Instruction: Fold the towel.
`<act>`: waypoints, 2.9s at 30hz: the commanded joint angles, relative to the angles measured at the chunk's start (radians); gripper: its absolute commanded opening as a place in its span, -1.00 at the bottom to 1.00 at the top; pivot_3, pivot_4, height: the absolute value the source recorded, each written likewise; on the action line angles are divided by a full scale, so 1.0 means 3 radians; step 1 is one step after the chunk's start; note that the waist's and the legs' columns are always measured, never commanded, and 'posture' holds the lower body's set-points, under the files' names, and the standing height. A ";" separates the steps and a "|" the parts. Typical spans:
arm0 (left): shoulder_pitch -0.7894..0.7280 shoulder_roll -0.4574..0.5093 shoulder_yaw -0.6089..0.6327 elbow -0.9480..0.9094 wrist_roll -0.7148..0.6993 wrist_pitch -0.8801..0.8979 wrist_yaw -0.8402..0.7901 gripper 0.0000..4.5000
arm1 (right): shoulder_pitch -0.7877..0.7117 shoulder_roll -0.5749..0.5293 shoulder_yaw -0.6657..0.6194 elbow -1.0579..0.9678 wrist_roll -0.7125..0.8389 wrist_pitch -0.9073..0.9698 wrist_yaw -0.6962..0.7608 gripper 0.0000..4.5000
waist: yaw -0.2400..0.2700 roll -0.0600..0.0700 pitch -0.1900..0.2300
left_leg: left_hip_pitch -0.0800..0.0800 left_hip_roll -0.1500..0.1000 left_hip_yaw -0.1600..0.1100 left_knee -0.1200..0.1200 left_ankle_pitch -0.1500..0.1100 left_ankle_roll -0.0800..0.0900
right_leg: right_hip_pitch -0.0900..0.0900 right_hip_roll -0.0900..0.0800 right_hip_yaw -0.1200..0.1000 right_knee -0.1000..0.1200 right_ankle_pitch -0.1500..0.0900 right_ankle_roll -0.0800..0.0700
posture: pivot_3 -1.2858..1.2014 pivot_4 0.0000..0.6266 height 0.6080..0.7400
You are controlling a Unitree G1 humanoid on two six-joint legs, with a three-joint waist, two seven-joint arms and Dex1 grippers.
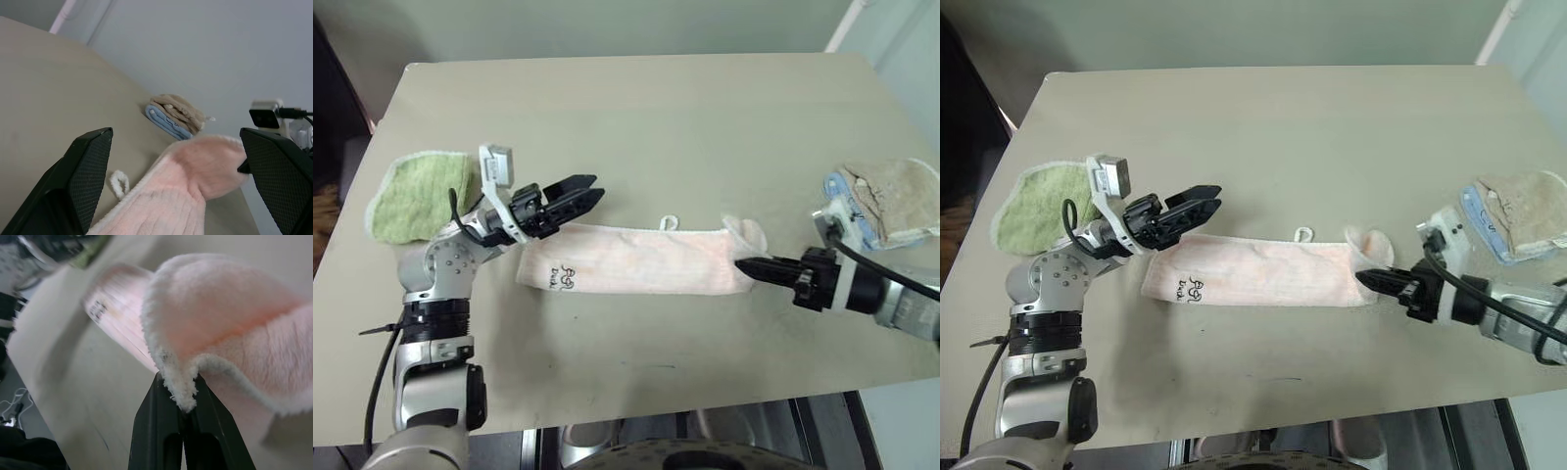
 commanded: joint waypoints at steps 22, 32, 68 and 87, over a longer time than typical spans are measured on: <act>0.0160 0.0035 -0.0085 -0.0330 0.0065 -0.0069 -0.0008 1.00 | -0.1179 0.1261 0.1406 0.0473 -0.1451 0.0544 0.0050 -0.97 | -0.0015 0.0000 0.0000 | -0.0002 0.0001 -0.0001 -0.0004 0.0011 0.0005 | -0.0003 -0.0005 -0.0010 -0.0001 0.0000 -0.0005 | 0.03 -0.52 1.00; 0.0112 0.0064 -0.0096 -0.0266 0.0070 -0.0058 -0.0034 1.00 | -0.1181 0.1391 0.1321 0.0389 -0.1604 0.0574 0.0307 0.24 | -0.0016 0.0000 0.0000 | -0.0002 0.0001 -0.0001 -0.0003 0.0011 0.0002 | -0.0003 -0.0005 -0.0010 0.0001 -0.0004 -0.0013 | 0.03 -0.52 1.00; -0.0485 -0.1015 -0.1149 -0.0145 0.0828 -0.1022 -0.0200 -0.98 | -0.0253 0.0953 0.0456 0.0394 -0.2545 -0.0948 0.1048 -1.00 | 0.0014 -0.0001 0.0000 | 0.0000 -0.0004 -0.0002 0.0001 0.0013 0.0010 | 0.0015 -0.0015 -0.0008 -0.0011 0.0009 0.0008 | 0.03 -0.52 1.00; -0.0376 -0.0739 -0.1594 0.0122 0.2014 -0.1634 0.0178 -0.98 | -0.0476 0.1532 0.0287 0.0565 -0.2902 -0.1032 0.0510 -1.00 | 0.0006 0.0002 0.0002 | 0.0010 -0.0004 -0.0003 -0.0005 0.0007 0.0019 | 0.0019 -0.0013 -0.0009 -0.0016 0.0017 0.0004 | 0.03 -0.52 1.00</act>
